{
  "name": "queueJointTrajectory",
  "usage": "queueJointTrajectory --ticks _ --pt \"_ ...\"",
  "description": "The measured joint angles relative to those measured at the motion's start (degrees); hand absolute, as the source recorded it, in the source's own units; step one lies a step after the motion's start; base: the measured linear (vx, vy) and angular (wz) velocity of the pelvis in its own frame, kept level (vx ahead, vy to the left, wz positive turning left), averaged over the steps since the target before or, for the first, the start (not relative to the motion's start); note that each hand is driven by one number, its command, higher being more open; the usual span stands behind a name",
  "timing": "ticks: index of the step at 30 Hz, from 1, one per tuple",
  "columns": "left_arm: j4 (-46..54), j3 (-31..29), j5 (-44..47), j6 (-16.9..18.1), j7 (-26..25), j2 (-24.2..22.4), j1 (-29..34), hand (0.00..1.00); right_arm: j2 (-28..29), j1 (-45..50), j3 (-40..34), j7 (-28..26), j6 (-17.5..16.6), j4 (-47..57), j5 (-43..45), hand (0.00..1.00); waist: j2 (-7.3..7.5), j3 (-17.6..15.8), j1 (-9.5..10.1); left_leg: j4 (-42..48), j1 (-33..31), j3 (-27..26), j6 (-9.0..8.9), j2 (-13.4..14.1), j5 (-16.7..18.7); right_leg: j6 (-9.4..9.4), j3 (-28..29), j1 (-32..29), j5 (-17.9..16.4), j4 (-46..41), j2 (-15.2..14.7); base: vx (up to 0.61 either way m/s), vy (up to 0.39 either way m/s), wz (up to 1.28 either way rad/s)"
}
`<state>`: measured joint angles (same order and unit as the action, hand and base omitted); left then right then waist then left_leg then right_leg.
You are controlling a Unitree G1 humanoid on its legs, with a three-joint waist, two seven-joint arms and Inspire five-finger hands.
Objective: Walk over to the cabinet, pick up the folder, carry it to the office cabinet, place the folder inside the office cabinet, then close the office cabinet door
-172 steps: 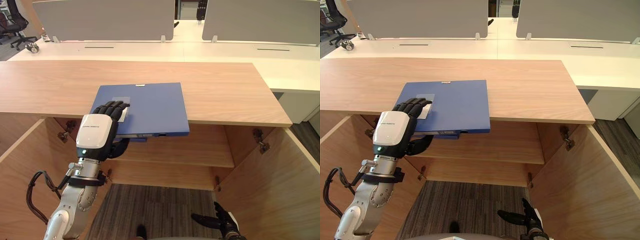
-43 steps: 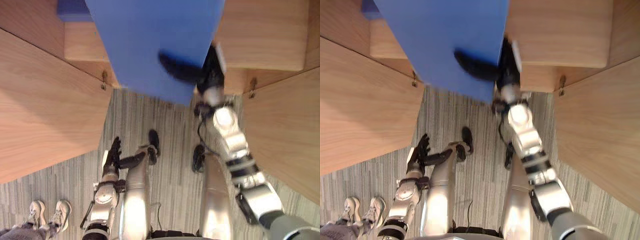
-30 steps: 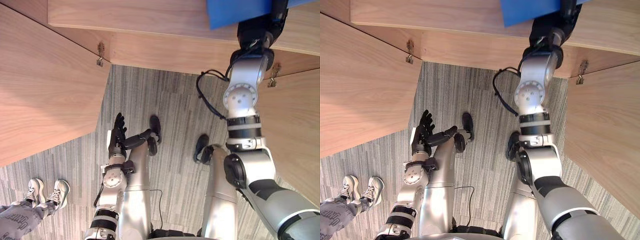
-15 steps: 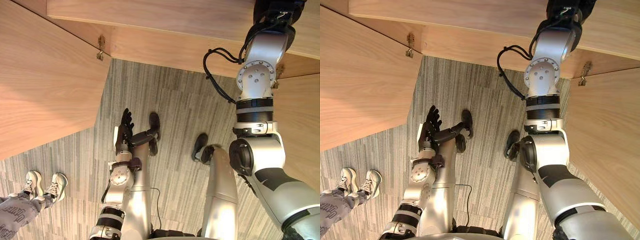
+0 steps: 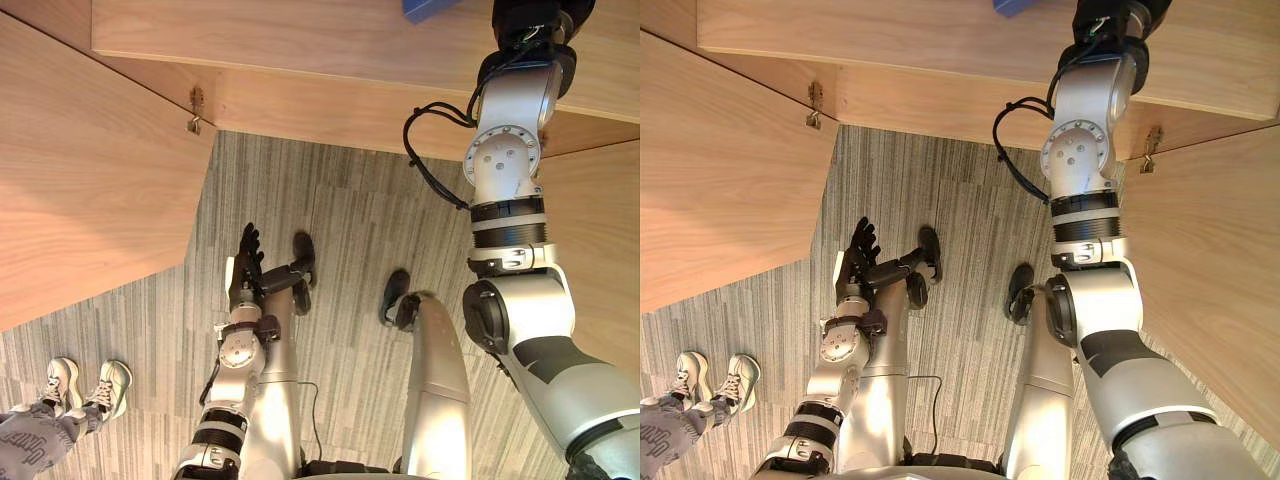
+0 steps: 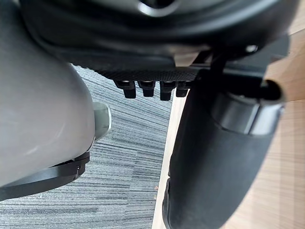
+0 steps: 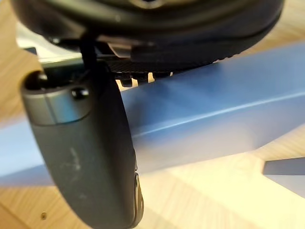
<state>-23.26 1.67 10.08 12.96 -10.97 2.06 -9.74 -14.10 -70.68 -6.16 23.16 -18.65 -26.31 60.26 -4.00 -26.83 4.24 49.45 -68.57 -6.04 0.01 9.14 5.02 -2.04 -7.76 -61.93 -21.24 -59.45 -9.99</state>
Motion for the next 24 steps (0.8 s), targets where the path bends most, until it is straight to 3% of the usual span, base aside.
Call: queueJointTrajectory --ticks 10,16,20,21,24 --pt "-2.9 -0.1 -0.2 -0.1 0.0 0.5 -0.5 1.00 -5.5 4.8 2.1 -1.3 2.2 1.0 -11.3 1.00 0.09 0.0 -0.99 -2.1 2.6 -0.9 0.09 0.4 -0.1 -0.33 0.4 2.3 1.1 3.1 0.6 0.00 -0.010 -0.04" --pt "-4.6 0.0 -1.4 0.1 0.8 1.6 -0.3 1.00 -12.0 11.7 10.9 -8.8 4.6 1.1 -16.9 1.00 0.50 0.3 -2.23 -3.5 4.2 -1.3 0.13 0.5 -0.1 -0.53 0.5 4.0 1.5 4.8 0.8 0.00 -0.002 -0.01" --pt "-5.8 0.6 -3.4 0.6 2.5 2.6 -0.3 1.00 -17.7 14.2 18.3 -13.9 7.2 1.0 -28.2 1.00 0.57 0.2 -2.31 -4.5 5.1 -2.2 0.34 0.4 -0.2 -0.59 0.9 4.3 1.8 5.5 0.7 0.00 -0.014 -0.01" --pt "-6.2 0.6 -3.4 0.7 2.6 2.8 -0.3 1.00 -18.7 14.3 20.1 -15.1 7.4 0.9 -31.9 0.00 0.58 0.2 -2.37 -5.0 5.6 -2.4 0.36 0.3 -0.2 -0.64 1.0 4.7 1.9 5.9 0.6 -0.01 -0.021 -0.03" --pt "-7.0 1.0 -3.5 0.9 2.7 3.3 -0.2 1.00 -20.2 14.5 22.8 -16.0 8.2 0.4 -40.2 0.00 1.19 0.5 -2.30 -5.6 6.4 -2.7 0.36 0.3 -0.2 -0.70 1.0 5.3 2.0 6.6 0.6 0.00 -0.011 0.00"
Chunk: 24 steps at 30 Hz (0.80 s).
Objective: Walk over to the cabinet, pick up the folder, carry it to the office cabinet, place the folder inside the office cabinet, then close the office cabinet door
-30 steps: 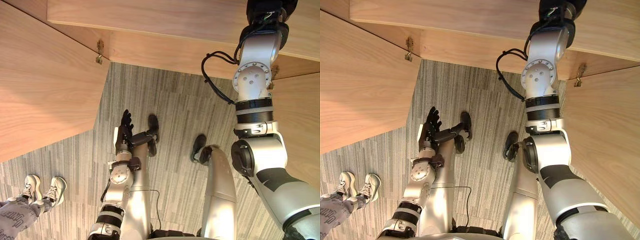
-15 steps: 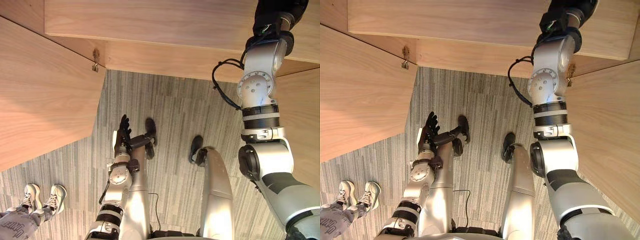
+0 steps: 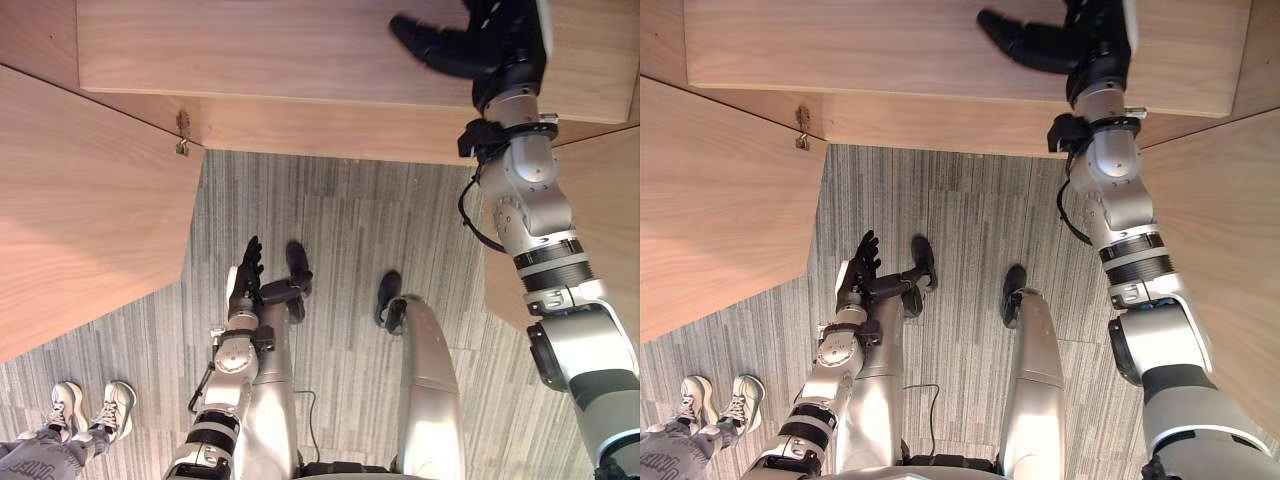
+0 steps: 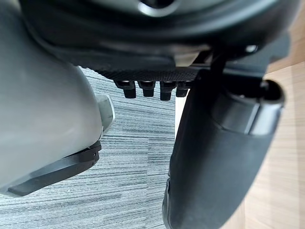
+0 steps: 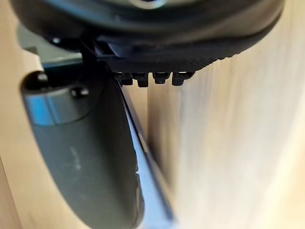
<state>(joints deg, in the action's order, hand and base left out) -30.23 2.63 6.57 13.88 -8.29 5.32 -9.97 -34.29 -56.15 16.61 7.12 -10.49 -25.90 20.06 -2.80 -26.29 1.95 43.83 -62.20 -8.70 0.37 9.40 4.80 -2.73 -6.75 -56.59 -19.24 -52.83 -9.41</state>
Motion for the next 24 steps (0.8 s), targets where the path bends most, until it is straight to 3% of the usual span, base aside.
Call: queueJointTrajectory --ticks 4,8,18,24 --pt "-1.2 0.1 0.0 0.3 1.2 0.4 0.0 1.00 -2.5 -0.2 2.4 0.1 1.2 -1.8 -11.3 0.00 0.55 0.3 0.06 -0.6 0.5 -0.1 0.01 -0.1 0.0 -0.13 -0.4 1.0 0.1 1.0 -0.2 0.01 -0.018 0.03" --pt "-1.6 0.1 0.0 0.3 1.6 0.9 0.0 1.00 -4.7 -1.8 4.3 -1.5 2.1 -3.1 -15.6 0.00 1.18 0.6 0.11 -1.4 1.1 -0.3 0.03 -0.1 0.0 -0.32 -0.6 1.9 0.2 2.1 -0.2 0.00 -0.008 0.00" --pt "-1.9 0.2 0.0 0.1 3.6 1.2 0.0 1.00 -5.4 -1.4 9.0 -8.6 2.8 -3.0 -14.5 0.00 1.35 0.7 0.67 -2.1 2.2 -1.2 0.06 -0.1 0.0 -0.32 -1.4 3.2 0.2 2.8 -0.7 -0.01 -0.035 0.03" --pt "-2.1 0.2 0.0 0.1 3.6 1.2 0.0 1.00 -3.1 -1.1 8.3 -6.2 3.0 -3.0 -13.1 0.00 1.35 0.7 0.94 -2.2 2.3 -1.5 0.26 -0.1 0.0 -0.32 -1.3 3.2 0.2 3.0 -0.8 -0.02 -0.026 -0.01"
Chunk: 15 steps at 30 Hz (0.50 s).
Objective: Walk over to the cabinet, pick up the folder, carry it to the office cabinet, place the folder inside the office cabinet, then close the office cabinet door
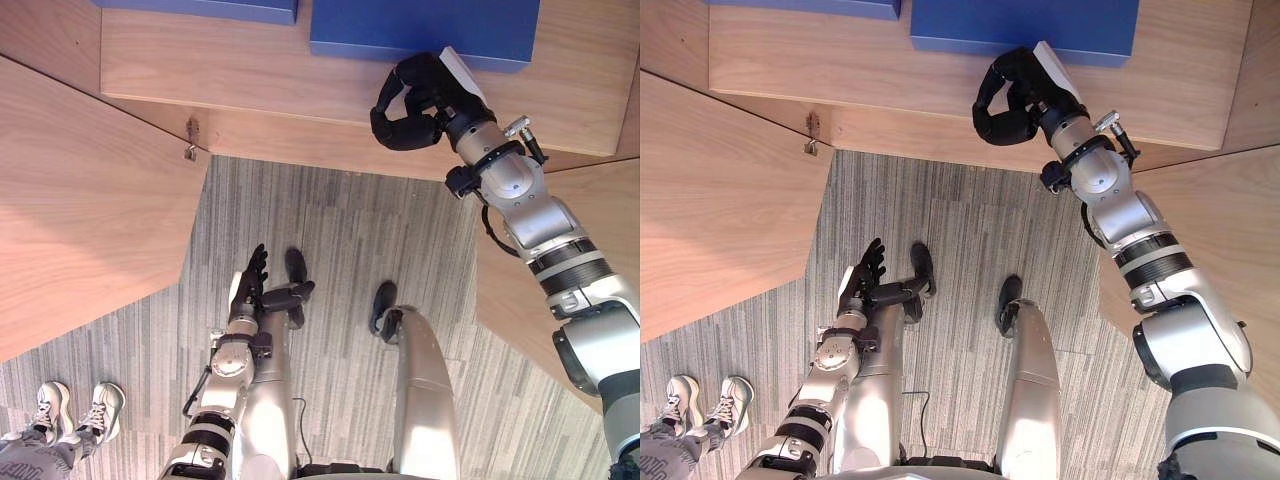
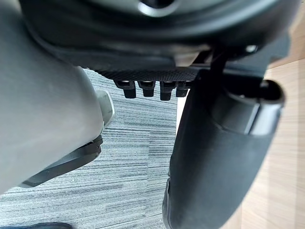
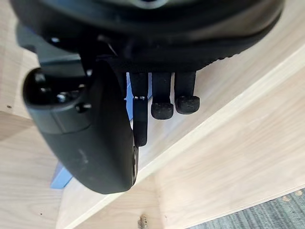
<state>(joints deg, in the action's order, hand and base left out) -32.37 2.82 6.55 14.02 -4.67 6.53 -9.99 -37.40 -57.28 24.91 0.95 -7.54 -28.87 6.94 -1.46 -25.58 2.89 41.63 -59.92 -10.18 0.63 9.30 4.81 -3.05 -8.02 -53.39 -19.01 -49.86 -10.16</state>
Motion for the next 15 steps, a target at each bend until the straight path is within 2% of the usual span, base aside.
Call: queueJointTrajectory --ticks 1,6,9,15 --pt "-0.4 0.0 0.0 0.0 -0.3 -0.1 0.0 1.00 2.5 -0.1 -1.0 2.8 0.5 0.0 -3.2 0.00 0.00 0.0 -0.01 -0.2 0.0 -0.2 0.03 0.0 0.0 0.00 0.2 -0.2 0.0 0.0 0.0 -0.02 -0.042 -0.03" --pt "-0.4 -0.2 0.2 0.4 -1.8 -0.7 -0.2 1.00 10.9 -4.4 -4.1 9.2 3.0 -4.0 -12.3 0.00 -0.01 0.0 0.29 -0.4 -0.8 -0.5 0.09 0.1 -0.1 -0.02 0.5 -1.4 0.1 0.2 0.1 0.00 -0.042 -0.03" --pt "0.3 -0.5 0.3 0.9 -2.8 -1.2 -0.3 1.00 14.3 -8.7 -6.6 12.3 4.3 -8.3 -14.1 0.00 -0.02 0.0 0.70 -0.1 -1.7 -0.3 0.15 0.1 -0.1 -0.02 0.2 -2.0 0.1 0.2 0.2 0.00 0.000 0.00" --pt "0.9 -1.5 1.5 0.9 -4.3 -2.4 -1.1 1.00 16.6 -10.9 -7.3 15.9 4.5 -10.7 -13.9 0.00 -0.08 0.0 0.86 0.7 -3.5 0.6 0.37 0.0 -0.4 -0.01 -0.5 -3.3 0.0 -0.9 0.0 -0.03 -0.018 0.04"
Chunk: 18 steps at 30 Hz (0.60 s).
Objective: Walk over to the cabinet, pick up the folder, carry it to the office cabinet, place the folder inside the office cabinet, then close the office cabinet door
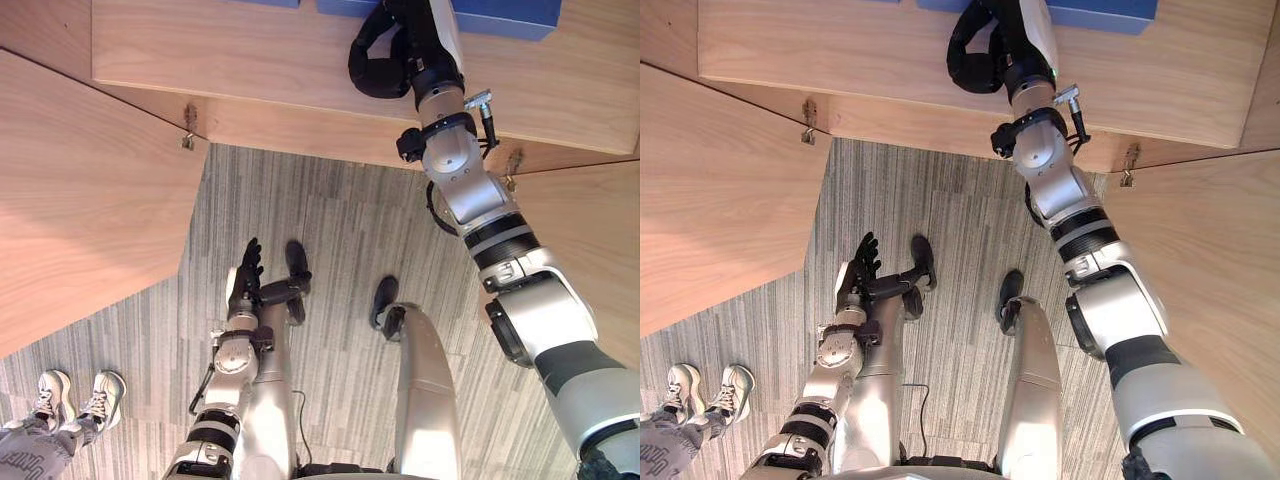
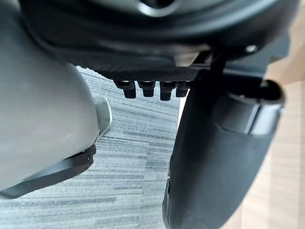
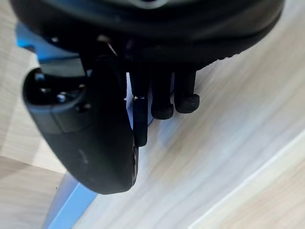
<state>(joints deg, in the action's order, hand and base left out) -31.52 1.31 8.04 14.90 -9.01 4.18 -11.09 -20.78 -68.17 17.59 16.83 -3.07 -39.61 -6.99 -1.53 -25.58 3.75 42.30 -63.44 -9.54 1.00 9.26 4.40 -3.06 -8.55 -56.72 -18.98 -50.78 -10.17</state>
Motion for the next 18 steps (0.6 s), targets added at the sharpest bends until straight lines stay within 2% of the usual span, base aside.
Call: queueJointTrajectory --ticks 5,7,8,9,10,11,12,14,16,18 --pt "0.0 0.0 0.1 -0.6 -0.5 -0.4 -0.3 1.00 -0.1 2.1 -5.8 2.0 0.9 7.0 3.4 0.00 0.00 0.0 -0.21 -0.2 0.6 -0.6 0.54 -0.6 -0.8 0.03 0.2 0.1 0.1 -0.9 -0.9 -0.07 -0.037 0.08" --pt "-0.4 0.0 0.0 -1.3 -0.5 -0.7 -0.3 1.00 -0.9 9.5 -7.4 2.3 0.7 17.5 3.7 0.00 0.02 0.0 -0.16 -0.4 2.0 -0.6 0.65 -0.5 -0.7 0.01 -0.2 1.9 0.1 0.0 -0.8 0.02 -0.033 0.00" --pt "-1.4 -0.1 -0.2 -2.5 -0.6 -1.0 -0.2 1.00 -0.2 19.4 -8.8 1.7 -0.4 26.5 4.8 0.00 0.12 -0.1 -0.11 -0.3 5.1 -0.6 0.56 -0.1 0.2 -0.07 -0.7 5.6 0.1 1.4 -0.5 0.08 -0.039 -0.05" --pt "-3.3 -0.1 -0.2 -3.5 -0.6 -1.3 0.3 1.00 1.7 28.2 -9.2 0.9 -1.6 31.3 5.8 1.00 0.15 -0.1 -0.30 -0.5 9.1 -0.6 0.44 0.2 1.3 -0.15 -1.1 10.4 0.1 3.1 -0.1 0.13 -0.039 -0.15" --pt "-5.1 0.2 -1.2 -4.3 -0.4 -1.6 2.3 1.00 5.1 39.4 -8.8 -1.8 -3.4 34.5 8.0 1.00 0.48 -0.1 -1.04 -2.2 16.3 -1.1 0.07 0.5 2.7 -0.44 -1.2 18.3 0.2 6.8 0.5 0.12 -0.024 -0.20" --pt "-5.0 0.3 -1.9 -4.4 -0.1 -1.6 4.1 1.00 6.6 44.6 -8.1 -2.9 -4.2 35.8 8.6 1.00 1.05 0.3 -1.63 -3.3 19.7 -1.7 -0.05 0.6 3.1 -0.84 -1.0 21.7 0.5 8.8 0.7 0.12 0.001 -0.37" --pt "-4.9 0.3 -2.7 -4.0 0.6 -1.5 7.7 1.00 8.8 54.8 -6.5 -4.8 -5.8 38.0 9.6 1.00 2.11 3.0 -2.39 -5.5 24.3 -3.1 -0.41 0.7 3.8 -1.28 -0.2 25.9 1.1 12.2 1.2 0.11 0.015 -0.40" --pt "-8.9 0.4 -3.6 -3.8 1.8 -1.2 9.7 1.00 11.8 65.7 -5.9 -8.1 -7.9 37.1 10.0 1.00 3.05 6.4 -3.99 -10.0 30.5 -4.9 -0.83 0.8 3.8 -1.57 1.2 31.7 3.3 18.9 2.3 0.18 0.043 -0.46" --pt "-13.4 0.3 -3.5 -4.4 2.9 -0.3 9.8 1.00 13.1 70.3 -6.6 -9.8 -7.9 33.4 10.1 1.00 3.20 8.8 -5.45 -14.3 34.2 -6.3 -1.14 0.7 2.6 -1.77 2.3 35.4 6.3 25.3 3.4 0.16 0.039 -0.43" --pt "-16.2 0.3 -3.6 -4.9 3.1 0.4 10.3 1.00 14.7 72.4 -9.0 -10.6 -8.0 27.6 9.9 1.00 3.42 9.2 -6.40 -17.6 39.0 -8.3 -1.04 0.4 1.5 -2.14 3.5 39.5 8.3 29.8 3.7 0.15 0.024 -0.42"
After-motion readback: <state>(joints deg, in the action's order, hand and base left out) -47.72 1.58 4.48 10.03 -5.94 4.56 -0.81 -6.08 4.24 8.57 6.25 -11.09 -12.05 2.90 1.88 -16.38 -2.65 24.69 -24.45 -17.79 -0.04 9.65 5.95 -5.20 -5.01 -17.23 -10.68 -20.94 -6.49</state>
